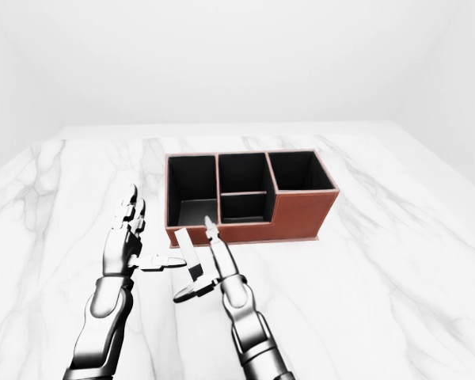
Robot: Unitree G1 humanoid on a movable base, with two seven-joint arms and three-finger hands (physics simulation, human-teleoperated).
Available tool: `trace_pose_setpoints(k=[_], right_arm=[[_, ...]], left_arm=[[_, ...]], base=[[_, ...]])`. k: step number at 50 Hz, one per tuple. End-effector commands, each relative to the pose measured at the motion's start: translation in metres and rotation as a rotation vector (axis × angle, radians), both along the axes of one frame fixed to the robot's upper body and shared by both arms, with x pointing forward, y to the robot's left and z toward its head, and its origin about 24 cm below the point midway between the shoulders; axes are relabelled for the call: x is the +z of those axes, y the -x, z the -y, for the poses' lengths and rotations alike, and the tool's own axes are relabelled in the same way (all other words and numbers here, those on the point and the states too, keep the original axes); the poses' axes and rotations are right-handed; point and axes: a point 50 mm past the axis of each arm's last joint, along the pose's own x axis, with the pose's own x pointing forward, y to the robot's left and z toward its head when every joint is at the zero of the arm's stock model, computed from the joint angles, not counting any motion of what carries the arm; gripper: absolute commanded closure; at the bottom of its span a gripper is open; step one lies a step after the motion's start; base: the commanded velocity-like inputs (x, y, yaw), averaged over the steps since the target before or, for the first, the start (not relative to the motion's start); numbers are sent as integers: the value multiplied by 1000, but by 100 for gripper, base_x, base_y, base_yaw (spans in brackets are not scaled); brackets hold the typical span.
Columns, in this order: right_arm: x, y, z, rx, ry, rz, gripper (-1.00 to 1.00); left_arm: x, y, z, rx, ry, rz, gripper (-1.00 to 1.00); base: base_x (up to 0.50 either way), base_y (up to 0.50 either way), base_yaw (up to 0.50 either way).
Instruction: Pick up the book and place it in the right compartment of the caddy.
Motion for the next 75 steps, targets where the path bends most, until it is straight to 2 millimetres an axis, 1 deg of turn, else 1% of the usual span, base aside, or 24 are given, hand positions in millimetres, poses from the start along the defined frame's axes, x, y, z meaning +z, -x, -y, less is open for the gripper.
trace_pose_setpoints(k=[1, 15, 28, 30, 34, 45, 46, 47, 48, 50, 52, 55, 57, 60, 61, 63, 64, 65, 66, 68, 70, 72, 74, 75], right_arm=[[-6, -3, -2, 8, 6, -31, -100], [-16, -7, -5, 14, 19, -80, -100], [-18, -9, -9, 19, 19, -101, -100], [-30, -9, -9, 20, 23, -112, -100], [-23, -10, -9, 25, 25, -122, -100], [-23, -10, -9, 26, 20, -127, -100], [-23, -10, -9, 26, 19, -126, -93], [-22, -10, -9, 26, 17, -124, -38], [-26, -9, -9, 24, 17, -130, 100], [-30, -9, -9, 22, 15, -130, 100], [-22, -10, -8, 20, 11, -125, 100], [-21, -10, -8, 17, 7, -122, 100], [-29, -10, -7, 11, 6, -126, 100], [-20, -12, -4, -10, -13, -118, 100], [-5, -16, -2, -28, -52, -64, 100], [3, -19, 0, -36, -76, -32, 100], [-1, -20, 3, -56, -82, -53, 100], [4, -21, 4, -61, -91, -34, 100], [16, -25, 7, -74, -108, 14, 100], [16, -26, 9, -90, -113, 14, 100], [58, -34, 14, -103, -178, 179, 100], [59, -37, 17, -119, -194, 177, 100], [91, -41, 22, -130, -244, 298, 100], [92, -41, 23, -131, -246, 301, 100]], left_arm=[[0, 0, 0, 0, 0, 0, -100], [0, -1, 0, -1, -1, -1, -100], [-1, 0, 1, -4, -1, -4, -100], [-2, 0, 1, -4, -2, -8, -100], [-1, 0, 0, -4, -2, -6, -100], [-2, 0, 0, -4, -2, -9, -100], [-2, -1, 0, -4, -2, -10, -100], [-2, -1, 0, -4, -2, -11, -100], [-3, -1, 0, -4, -2, -12, -100], [-2, -1, 0, -4, -2, -10, -100], [-1, 0, 1, -5, -2, -4, -100], [0, 0, 1, -4, -2, -2, -100], [-1, 0, 0, -4, -2, -4, -100], [-1, 0, 0, -3, -2, -4, -100], [-2, 0, 0, -2, -1, -7, -100], [-1, 0, 0, -1, 0, -5, -100], [-1, 0, 0, -1, 0, -5, -100], [-1, 0, 0, -1, 0, -6, -100], [-2, 0, 0, -1, 1, -7, -100], [-2, -1, 0, -1, 1, -9, -100], [-2, -1, 0, -1, 2, -8, -100], [-1, 0, 0, -1, 2, -3, -100], [-2, 0, 0, 0, 2, -7, -100], [-2, 0, 0, 0, 2, -8, -100]], base=[[0, 0, 0], [0, 0, 0], [0, 0, 0], [0, 0, 0], [0, 0, 0], [0, 0, 0], [0, 0, 0], [0, 0, 0], [0, 0, 0], [0, 0, 0], [0, 0, 0], [0, 0, 0], [0, 0, 0], [0, 0, 0], [0, 0, 0], [0, 0, 0], [0, 0, 0], [0, 0, 0], [0, 0, 0], [0, 0, 0], [0, 0, 0], [0, 0, 0], [0, 0, 0], [0, 0, 0]])
